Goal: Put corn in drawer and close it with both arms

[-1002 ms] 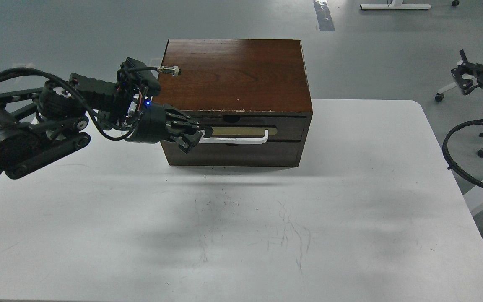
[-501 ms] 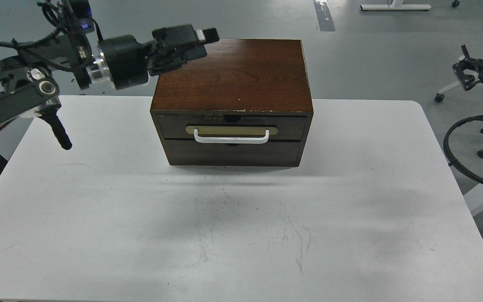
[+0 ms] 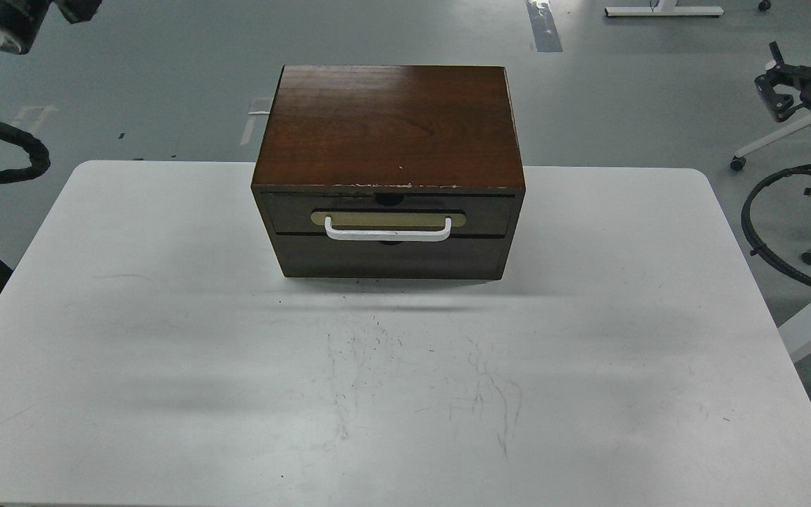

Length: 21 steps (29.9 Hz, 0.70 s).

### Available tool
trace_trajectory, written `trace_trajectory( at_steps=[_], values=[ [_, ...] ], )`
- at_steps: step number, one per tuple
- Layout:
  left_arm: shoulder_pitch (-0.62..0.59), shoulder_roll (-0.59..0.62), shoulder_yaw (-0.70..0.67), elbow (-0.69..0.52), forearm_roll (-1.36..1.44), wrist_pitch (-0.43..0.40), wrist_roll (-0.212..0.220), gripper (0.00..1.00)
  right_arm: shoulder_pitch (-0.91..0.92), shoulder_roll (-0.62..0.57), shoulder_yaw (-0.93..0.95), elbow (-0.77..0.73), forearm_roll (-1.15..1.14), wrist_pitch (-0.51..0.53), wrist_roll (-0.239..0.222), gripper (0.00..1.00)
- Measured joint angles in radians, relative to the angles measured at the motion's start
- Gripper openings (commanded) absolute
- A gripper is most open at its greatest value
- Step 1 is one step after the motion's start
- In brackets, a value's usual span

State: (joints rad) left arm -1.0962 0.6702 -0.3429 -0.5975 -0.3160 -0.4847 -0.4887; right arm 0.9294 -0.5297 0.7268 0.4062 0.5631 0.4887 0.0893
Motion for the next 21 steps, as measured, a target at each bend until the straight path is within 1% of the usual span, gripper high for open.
trace_trajectory(
  at_steps=[3, 6, 11, 13, 15, 21],
  values=[
    [0.057, -0.027, -0.032, 0.074, -0.035, -0.004, 0.000, 0.98, 0.001, 0.005, 0.001, 0.002, 0.000, 0.000, 0.000, 1.00],
    [0.121, -0.048, -0.086, 0.096, -0.040, -0.004, 0.003, 0.98, -0.002, 0.008, 0.001, 0.011, 0.001, 0.000, 0.000, 1.00],
    [0.190, -0.065, -0.167, 0.110, -0.041, -0.004, 0.067, 0.98, -0.007, 0.014, 0.000, 0.044, 0.001, 0.000, -0.002, 1.00],
    [0.204, -0.074, -0.183, 0.113, -0.041, -0.004, 0.083, 0.98, -0.010, 0.014, 0.000, 0.056, 0.001, 0.000, -0.002, 1.00],
    [0.214, -0.081, -0.188, 0.115, -0.041, -0.004, 0.090, 0.98, -0.011, 0.015, 0.002, 0.059, 0.001, 0.000, 0.000, 1.00],
    [0.244, -0.099, -0.193, 0.116, -0.042, -0.004, 0.092, 0.98, -0.019, 0.016, 0.010, 0.036, 0.002, 0.000, 0.001, 1.00]
  ],
)
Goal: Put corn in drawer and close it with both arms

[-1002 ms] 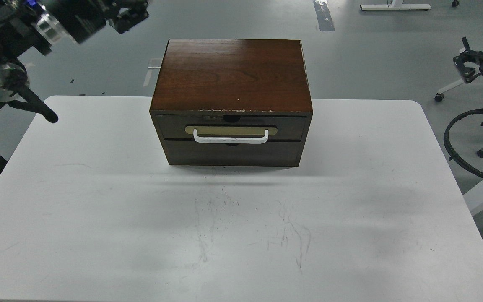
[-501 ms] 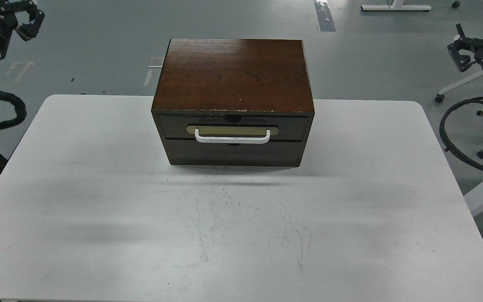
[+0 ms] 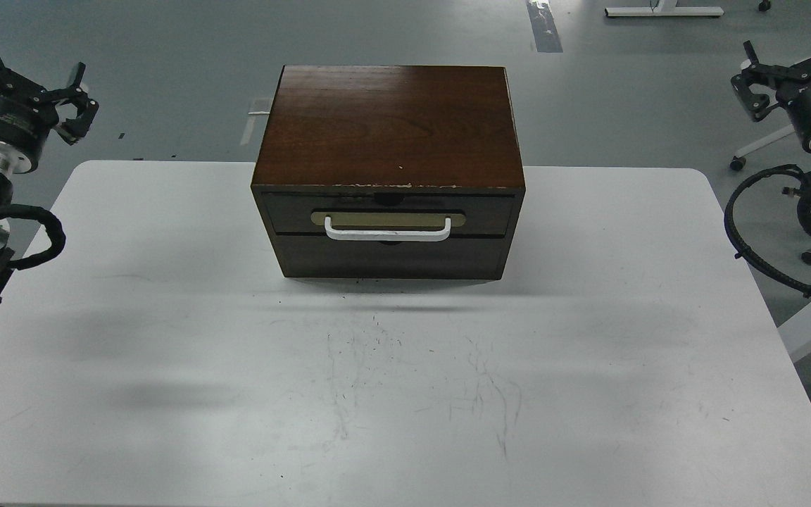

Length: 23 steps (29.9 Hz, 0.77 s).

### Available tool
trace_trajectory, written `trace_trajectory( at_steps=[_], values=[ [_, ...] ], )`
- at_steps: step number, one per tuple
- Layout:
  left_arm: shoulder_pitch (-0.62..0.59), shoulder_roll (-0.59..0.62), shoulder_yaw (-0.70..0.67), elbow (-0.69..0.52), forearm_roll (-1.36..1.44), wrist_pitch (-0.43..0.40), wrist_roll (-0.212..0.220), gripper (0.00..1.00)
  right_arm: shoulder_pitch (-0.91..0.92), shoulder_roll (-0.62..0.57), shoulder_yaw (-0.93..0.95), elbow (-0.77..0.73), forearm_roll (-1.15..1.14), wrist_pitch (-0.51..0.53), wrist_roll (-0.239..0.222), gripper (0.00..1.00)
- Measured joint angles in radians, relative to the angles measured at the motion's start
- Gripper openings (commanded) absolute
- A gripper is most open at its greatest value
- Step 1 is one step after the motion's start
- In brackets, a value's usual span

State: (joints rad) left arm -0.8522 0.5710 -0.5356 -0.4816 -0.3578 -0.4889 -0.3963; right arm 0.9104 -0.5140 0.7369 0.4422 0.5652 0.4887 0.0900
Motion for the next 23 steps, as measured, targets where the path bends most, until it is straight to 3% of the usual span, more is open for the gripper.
trace_trajectory(
  at_steps=[8, 23],
  values=[
    [0.062, -0.038, 0.006, 0.000, 0.011, 0.000, 0.002, 0.98, -0.040, 0.057, 0.015, -0.043, 0.012, 0.000, -0.002, 1.00],
    [0.059, -0.039, 0.004, -0.011, 0.016, 0.000, -0.010, 0.98, -0.091, 0.147, 0.079, -0.042, 0.013, 0.000, 0.006, 1.00]
  ],
)
